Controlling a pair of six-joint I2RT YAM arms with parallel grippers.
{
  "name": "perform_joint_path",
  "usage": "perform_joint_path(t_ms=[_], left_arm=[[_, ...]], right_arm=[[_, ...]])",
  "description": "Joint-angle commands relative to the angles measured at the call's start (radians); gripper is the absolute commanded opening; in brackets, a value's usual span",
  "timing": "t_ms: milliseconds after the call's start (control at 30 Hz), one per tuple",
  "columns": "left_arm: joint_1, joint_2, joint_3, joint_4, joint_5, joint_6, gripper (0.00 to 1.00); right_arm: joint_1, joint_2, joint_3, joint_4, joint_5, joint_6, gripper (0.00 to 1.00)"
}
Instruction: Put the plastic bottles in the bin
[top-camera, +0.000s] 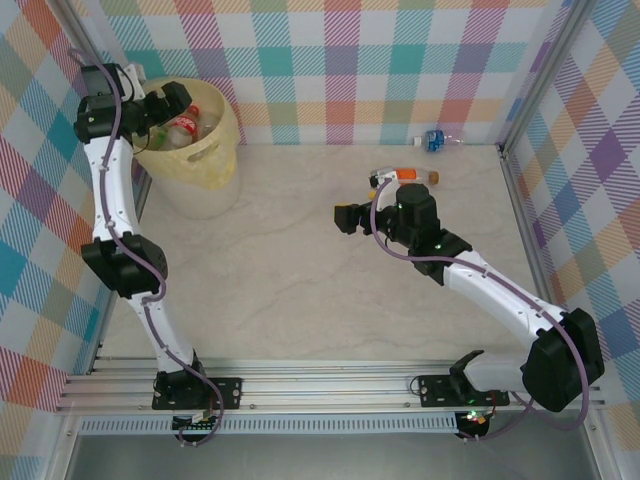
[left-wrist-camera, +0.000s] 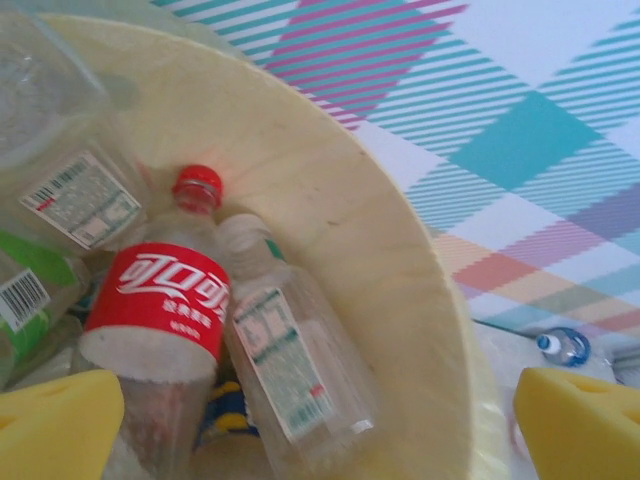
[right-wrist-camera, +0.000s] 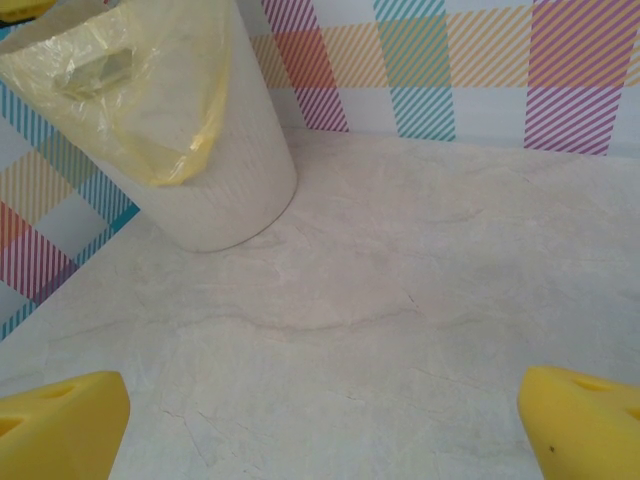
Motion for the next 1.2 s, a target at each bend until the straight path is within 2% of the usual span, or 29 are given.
perform_joint_path(t_ms=[0, 100, 200, 367, 533, 633, 733, 867, 1167], left_arm=[[0.005, 0.077, 0.075, 0.031, -0.034, -0.025, 1.00], [0.004, 0.090, 0.100, 0.033, 0.035, -0.039, 1.00], [0.002, 0.045, 0.099, 0.035, 0.023, -0.022, 1.00], [0.003, -0.006, 0.096, 0.097, -0.082, 0.019, 1.00], [0.003, 0.039, 0.088, 0.187, -0.203, 0.017, 1.00], [0.003, 0.079, 0.095, 0.232, -0.221, 0.004, 1.00], [0.004, 0.141, 0.131, 0.217, -0.214, -0.006, 1.00], [0.003, 0.186, 0.149, 0.179, -0.146, 0.002, 1.00], [-0.002, 0.133, 0.149, 0.111, -0.085, 0.035, 1.00]], right_arm=[[0.006, -0.008, -0.005, 0.003, 0.012, -0.010, 1.00], [0.006, -0.003, -0.002, -0.002, 0.014, -0.008, 1.00], [0.006, 0.000, -0.002, -0.002, 0.021, -0.011, 1.00], [0.006, 0.022, 0.000, 0.006, 0.015, -0.012, 1.00], [0.006, 0.036, -0.005, 0.013, 0.012, -0.011, 1.00], [0.005, 0.031, -0.011, 0.012, 0.021, -0.023, 1.00], [0.005, 0.024, -0.015, 0.012, 0.031, -0.031, 1.00], [0.005, 0.018, -0.019, 0.008, 0.035, -0.034, 1.00], [0.006, 0.016, -0.017, 0.012, 0.033, -0.021, 1.00]])
